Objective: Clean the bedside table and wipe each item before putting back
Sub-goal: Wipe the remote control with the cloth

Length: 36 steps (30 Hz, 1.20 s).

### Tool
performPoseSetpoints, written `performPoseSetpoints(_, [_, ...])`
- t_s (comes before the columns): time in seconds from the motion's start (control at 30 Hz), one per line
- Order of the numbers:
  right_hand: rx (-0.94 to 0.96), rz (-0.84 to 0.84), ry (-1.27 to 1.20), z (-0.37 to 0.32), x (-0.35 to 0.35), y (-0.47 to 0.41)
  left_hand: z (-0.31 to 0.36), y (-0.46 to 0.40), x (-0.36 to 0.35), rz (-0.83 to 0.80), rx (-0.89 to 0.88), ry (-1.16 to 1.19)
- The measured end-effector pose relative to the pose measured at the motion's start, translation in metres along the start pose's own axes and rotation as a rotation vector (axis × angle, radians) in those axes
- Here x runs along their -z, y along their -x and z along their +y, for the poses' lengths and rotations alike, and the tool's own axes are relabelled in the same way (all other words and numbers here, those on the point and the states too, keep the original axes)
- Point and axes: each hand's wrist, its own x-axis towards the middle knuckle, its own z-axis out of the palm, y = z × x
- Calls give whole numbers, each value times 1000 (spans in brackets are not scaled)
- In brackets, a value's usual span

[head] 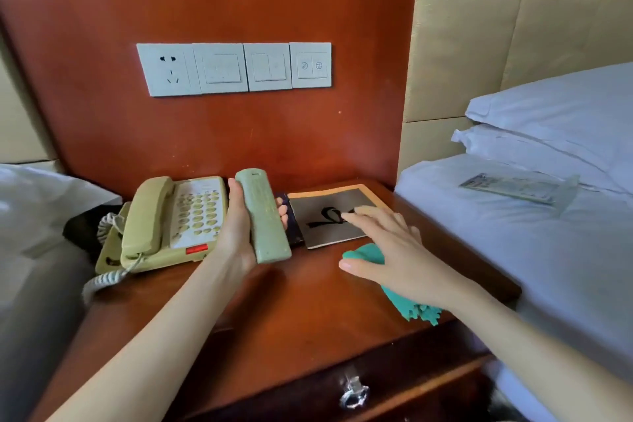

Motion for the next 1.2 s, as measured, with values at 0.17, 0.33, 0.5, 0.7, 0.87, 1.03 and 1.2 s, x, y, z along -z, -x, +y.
performPoseSetpoints(0.17, [-81,-101,141,8,-21,16,9,5,30,-20,10,-100])
performPoseSetpoints(0.33, [-42,3,23,11,-29,9,2,10,27,-98,52,-181])
performPoseSetpoints(0.5, [9,48,-21,11,-30,-4,-5,14,22,-118,121,-302])
performPoseSetpoints(0.7, [58,256,-269,-16,-13,-66,-8,18,26,-124,86,-276])
performPoseSetpoints(0.87, [224,384,-244,-40,-15,-118,-9,17,28,-68,33,-221])
performPoseSetpoints(1.03, [265,534,-274,-33,-48,-122,-8,15,28,-62,-8,-238])
performPoseSetpoints(1.2, [375,625,-307,-31,-53,-113,-10,14,26,-83,-4,-293])
